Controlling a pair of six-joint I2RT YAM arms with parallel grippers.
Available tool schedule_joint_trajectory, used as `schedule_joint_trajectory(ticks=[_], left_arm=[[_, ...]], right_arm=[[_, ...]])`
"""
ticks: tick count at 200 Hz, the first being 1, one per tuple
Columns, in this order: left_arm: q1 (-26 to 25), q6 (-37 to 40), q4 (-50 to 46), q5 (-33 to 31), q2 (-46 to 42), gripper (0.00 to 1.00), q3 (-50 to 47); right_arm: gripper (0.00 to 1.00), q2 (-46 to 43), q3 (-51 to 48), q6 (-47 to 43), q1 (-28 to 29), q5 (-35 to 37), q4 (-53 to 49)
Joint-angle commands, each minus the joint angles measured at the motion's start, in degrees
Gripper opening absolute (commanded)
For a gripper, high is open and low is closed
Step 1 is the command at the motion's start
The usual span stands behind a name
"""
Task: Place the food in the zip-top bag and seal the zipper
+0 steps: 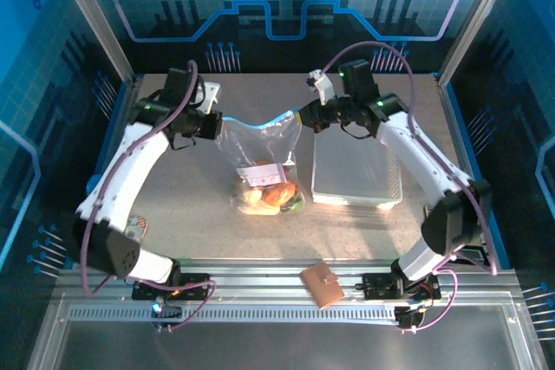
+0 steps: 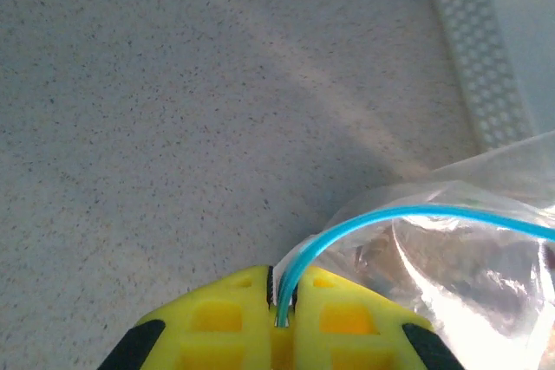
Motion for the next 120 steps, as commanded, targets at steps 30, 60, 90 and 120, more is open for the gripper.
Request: schedule_joint_trajectory(ticks=[30, 60, 90, 120], left_arm=[[2.6, 0.9, 11.6, -2.7, 13.5, 0.03, 8.3], [3.8, 0.0, 13.5, -3.9, 21.8, 0.04, 12.2], [4.4, -0.9, 14.8, -4.5, 29.4, 0.04, 16.1], [4.5, -2.3, 14.3, -2.9, 35.5, 0.08, 20.4]], right_arm=[[0.00, 11.2, 9.5, -0.5, -1.9, 7.4, 0.8], [0.00, 17.2, 12.7, -0.3, -2.5, 11.9, 2.7], [0.00, 20.7, 13.2, 1.2, -3.4, 14.2, 5.0], [0.09, 22.1, 12.3, 2.1, -3.8, 15.1, 7.2]])
